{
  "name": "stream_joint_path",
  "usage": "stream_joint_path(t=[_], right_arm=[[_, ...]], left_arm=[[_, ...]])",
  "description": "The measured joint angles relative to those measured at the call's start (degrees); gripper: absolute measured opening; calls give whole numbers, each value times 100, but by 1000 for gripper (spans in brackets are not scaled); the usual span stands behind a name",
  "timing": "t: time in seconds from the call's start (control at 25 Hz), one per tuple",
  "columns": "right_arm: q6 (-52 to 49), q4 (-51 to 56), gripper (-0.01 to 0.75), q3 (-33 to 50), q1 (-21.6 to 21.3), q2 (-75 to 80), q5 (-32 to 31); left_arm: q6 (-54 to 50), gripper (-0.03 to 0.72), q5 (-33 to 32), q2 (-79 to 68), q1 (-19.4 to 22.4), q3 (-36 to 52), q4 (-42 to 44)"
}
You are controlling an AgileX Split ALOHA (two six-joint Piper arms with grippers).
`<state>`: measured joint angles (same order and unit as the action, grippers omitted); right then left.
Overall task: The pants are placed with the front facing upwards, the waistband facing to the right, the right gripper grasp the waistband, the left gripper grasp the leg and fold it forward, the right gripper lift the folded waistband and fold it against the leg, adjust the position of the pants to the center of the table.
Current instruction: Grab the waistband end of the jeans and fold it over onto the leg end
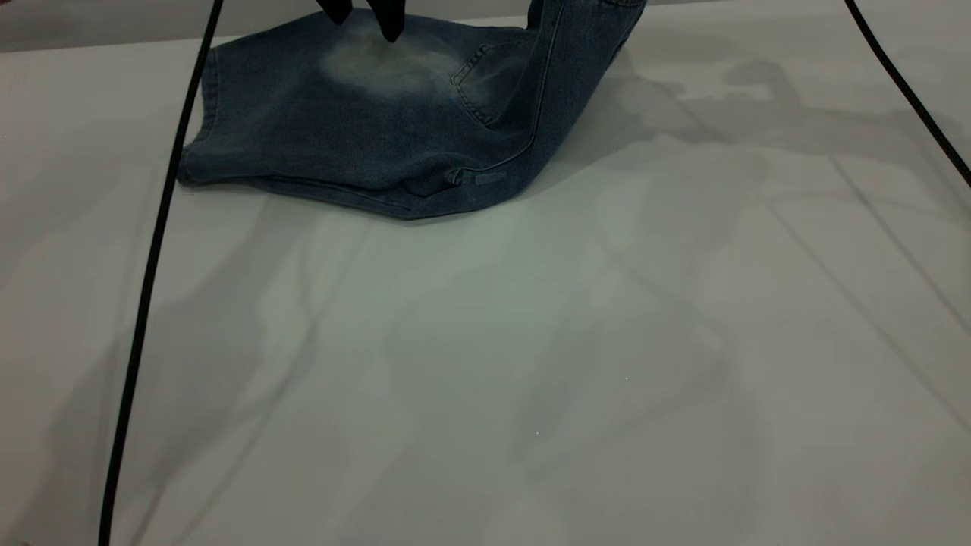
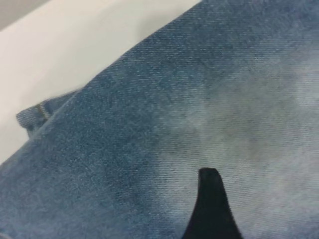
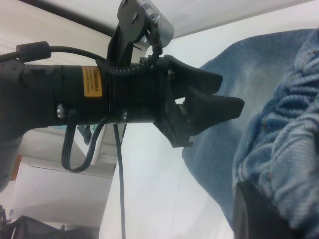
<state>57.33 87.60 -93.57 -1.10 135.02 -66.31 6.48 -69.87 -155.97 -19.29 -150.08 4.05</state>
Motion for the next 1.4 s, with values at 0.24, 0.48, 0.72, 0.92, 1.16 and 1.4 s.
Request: stream_joint_path(t=[0.24, 0.48, 0.72, 0.92, 1.16, 1.4], right_arm=[[16, 0, 106, 0, 0, 0, 8], [16, 0, 106, 0, -5, 0, 8], [16, 10, 106, 0, -5, 0, -91], [13, 266, 106, 0, 45, 0, -254], [18, 395, 106, -21, 403, -141, -355], [-73, 402, 106, -218, 860, -141, -331]], left_arm=[[13, 463, -1, -4, 37, 461, 72], [71, 463, -2, -71, 49, 676, 77], [71, 463, 22, -312, 113, 676, 220], [71, 463, 22, -312, 120, 676, 179], [71, 463, 0, -315, 143, 676, 176], [71, 463, -5, -319, 143, 670, 182]])
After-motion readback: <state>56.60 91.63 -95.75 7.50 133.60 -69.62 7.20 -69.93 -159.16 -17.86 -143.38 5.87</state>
